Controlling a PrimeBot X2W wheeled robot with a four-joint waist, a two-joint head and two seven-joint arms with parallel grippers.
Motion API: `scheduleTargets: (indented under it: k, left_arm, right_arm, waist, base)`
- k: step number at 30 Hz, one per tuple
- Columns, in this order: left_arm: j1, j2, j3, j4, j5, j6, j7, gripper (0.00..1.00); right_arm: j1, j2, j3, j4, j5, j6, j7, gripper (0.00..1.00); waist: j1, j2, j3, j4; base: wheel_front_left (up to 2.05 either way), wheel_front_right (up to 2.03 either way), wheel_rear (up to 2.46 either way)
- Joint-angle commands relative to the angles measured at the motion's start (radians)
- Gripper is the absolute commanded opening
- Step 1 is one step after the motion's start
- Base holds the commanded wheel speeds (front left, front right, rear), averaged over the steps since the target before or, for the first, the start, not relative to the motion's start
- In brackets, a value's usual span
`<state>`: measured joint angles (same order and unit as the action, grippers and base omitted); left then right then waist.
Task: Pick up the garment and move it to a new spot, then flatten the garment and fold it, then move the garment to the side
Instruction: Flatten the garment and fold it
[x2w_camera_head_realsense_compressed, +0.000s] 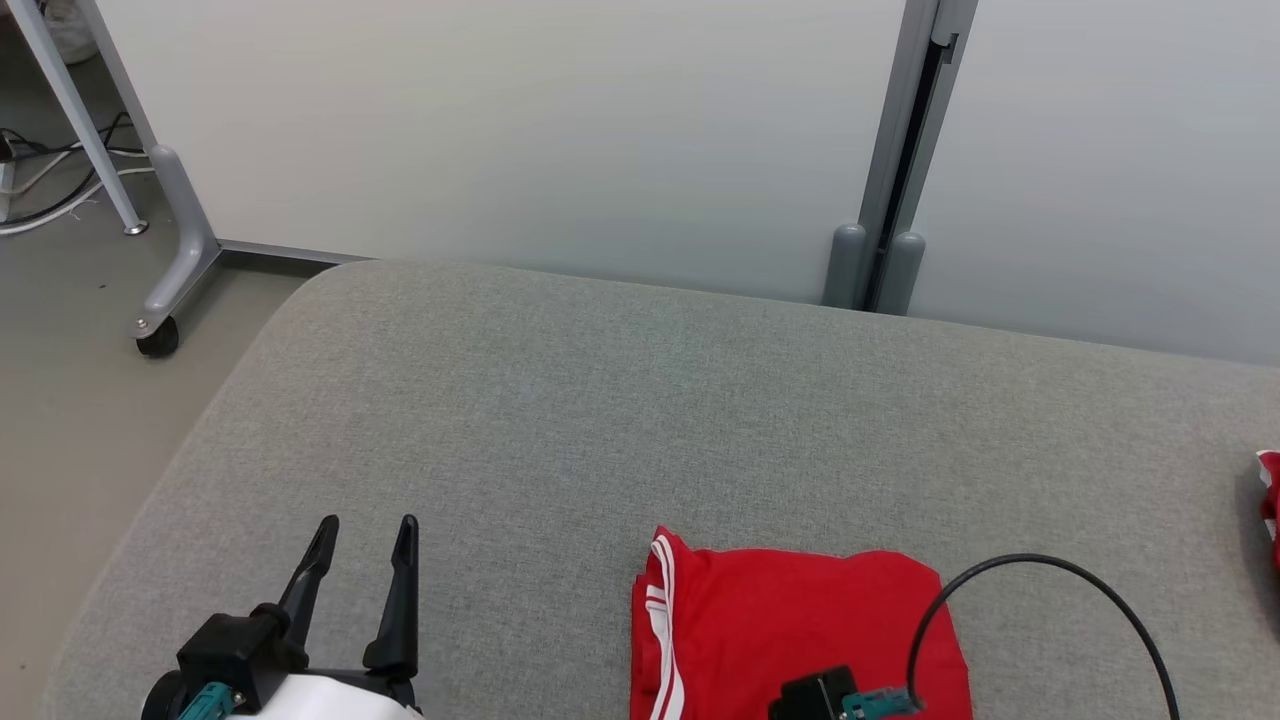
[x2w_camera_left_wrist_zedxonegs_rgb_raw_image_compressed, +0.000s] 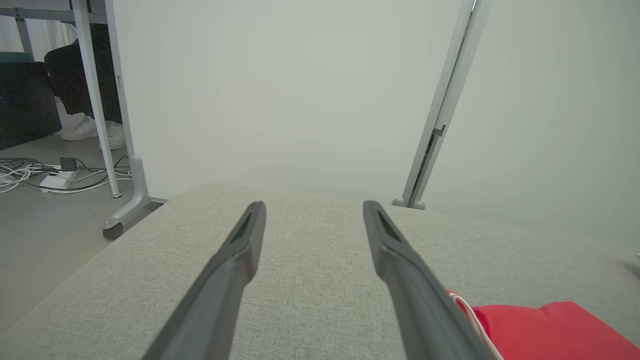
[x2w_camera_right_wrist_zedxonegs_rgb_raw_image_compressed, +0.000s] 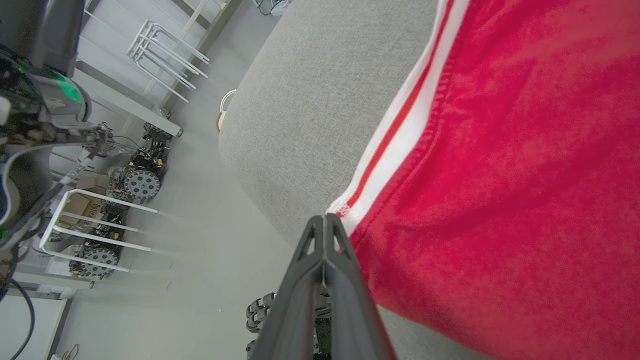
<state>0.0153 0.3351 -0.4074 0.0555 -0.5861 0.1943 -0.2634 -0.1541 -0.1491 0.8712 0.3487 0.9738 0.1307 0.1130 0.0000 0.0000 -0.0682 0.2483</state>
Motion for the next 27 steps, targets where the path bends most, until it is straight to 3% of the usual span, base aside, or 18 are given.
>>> scheduleTargets:
  k: [1,7,11,13,14,15,16,20,27]
  left_arm:
    - [0.004,-0.002,0.002,0.004,0.01,-0.008,-0.001,1.0]
    - [0.012,-0.004,0.013,-0.005,0.019,-0.003,-0.001,1.0]
    - [0.016,-0.008,0.024,-0.018,0.028,-0.003,-0.001,1.0]
    - [0.017,-0.009,0.026,-0.021,0.031,-0.003,-0.001,1.0]
    - [0.018,-0.011,0.028,-0.024,0.033,-0.004,-0.001,1.0]
    - [0.018,-0.011,0.03,-0.026,0.034,-0.007,-0.001,1.0]
    - [0.019,-0.012,0.035,-0.028,0.037,-0.008,-0.001,1.0]
    - [0.023,-0.012,0.071,-0.047,0.046,-0.013,-0.001,1.0]
    - [0.051,-0.02,0.133,-0.083,0.073,-0.043,-0.001,1.0]
  right_arm:
    - [-0.031,-0.004,0.053,-0.034,0.036,0.0,-0.017,0.0]
    - [-0.084,-0.055,0.059,-0.105,0.075,0.0,-0.081,0.0]
    - [-0.139,-0.157,-0.011,-0.154,0.048,0.001,-0.144,0.0]
    - [-0.147,-0.176,-0.037,-0.158,0.04,0.0,-0.157,0.0]
    - [-0.151,-0.194,-0.055,-0.16,0.035,0.0,-0.159,0.09]
    - [-0.155,-0.21,-0.074,-0.164,0.024,0.0,-0.16,0.95]
    - [-0.16,-0.222,-0.098,-0.171,0.018,0.0,-0.17,1.0]
    - [-0.17,-0.261,-0.186,-0.202,-0.042,0.0,-0.206,1.0]
    - [-0.098,-0.251,-0.343,-0.208,-0.21,0.0,-0.324,1.0]
  waist:
    - [0.0,0.0,0.001,-0.006]
    - [0.0,0.0,-0.001,-0.029]
    - [0.0,0.0,-0.003,-0.063]
    - [0.0,0.0,-0.003,-0.07]
    - [0.0,0.0,-0.003,-0.078]
    - [0.0,0.0,-0.003,-0.085]
    - [0.0,0.0,-0.003,-0.093]
    - [0.0,0.0,-0.003,-0.127]
    - [0.0,0.0,0.001,-0.169]
  base:
    - [0.0,0.0,0.0]
    - [0.0,0.0,0.0]
    - [0.0,0.0,0.0]
    - [0.0,0.0,0.0]
    - [0.0,0.0,0.0]
    - [0.0,0.0,0.0]
    - [0.0,0.0,0.0]
    - [0.0,0.0,0.0]
    - [0.0,0.0,0.0]
